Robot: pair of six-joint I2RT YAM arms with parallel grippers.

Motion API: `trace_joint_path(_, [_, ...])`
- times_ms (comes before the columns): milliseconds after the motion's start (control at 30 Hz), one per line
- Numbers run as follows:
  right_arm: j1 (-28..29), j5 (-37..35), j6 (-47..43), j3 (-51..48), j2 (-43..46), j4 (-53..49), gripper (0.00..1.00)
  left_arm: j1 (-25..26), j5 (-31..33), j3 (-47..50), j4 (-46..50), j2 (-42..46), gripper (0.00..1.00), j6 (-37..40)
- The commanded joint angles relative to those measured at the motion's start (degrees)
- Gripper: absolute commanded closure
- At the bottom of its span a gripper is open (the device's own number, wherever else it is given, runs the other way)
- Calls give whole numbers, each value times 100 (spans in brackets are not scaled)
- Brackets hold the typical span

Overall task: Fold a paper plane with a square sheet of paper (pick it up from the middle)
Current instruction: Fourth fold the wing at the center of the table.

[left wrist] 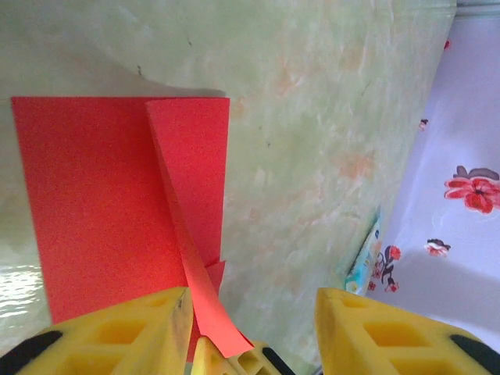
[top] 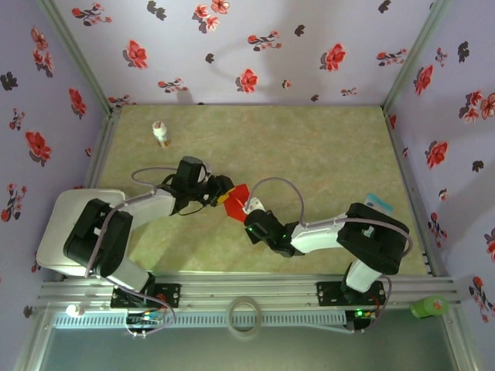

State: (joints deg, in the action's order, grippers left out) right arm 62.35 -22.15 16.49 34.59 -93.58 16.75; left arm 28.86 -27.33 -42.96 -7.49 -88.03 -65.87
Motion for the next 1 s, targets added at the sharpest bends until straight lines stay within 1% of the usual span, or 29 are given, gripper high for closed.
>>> trace_joint_path(0, [-107, 268, 292, -84, -144, 225, 95, -56, 150, -151, 339, 121, 53, 219])
trace_joint_path(33, [-135, 489, 326, -98, -163, 274, 95, -62, 153, -151, 357, 123, 53, 219])
trace_joint_path(333, [-417, 1188, 703, -172, -220, 520, 93, -65, 189, -134, 428, 210, 53, 270])
trace_joint_path(467, [-571, 1639, 862, -143, -258, 565, 94, -71, 195, -173, 493, 225, 53, 304])
trace_joint_path(700, [-755, 2135, 1215, -145, -362, 731, 94, -74, 186, -239, 572, 242, 53, 406])
trace_joint_path(867, [-955, 2605, 1496, -119, -374, 790, 95, -74, 187, -217, 584, 279, 58, 460])
trace_joint_path(967, [-1098, 2839, 1676, -143, -386, 869, 95, -82, 179, -218, 590, 274, 66, 494])
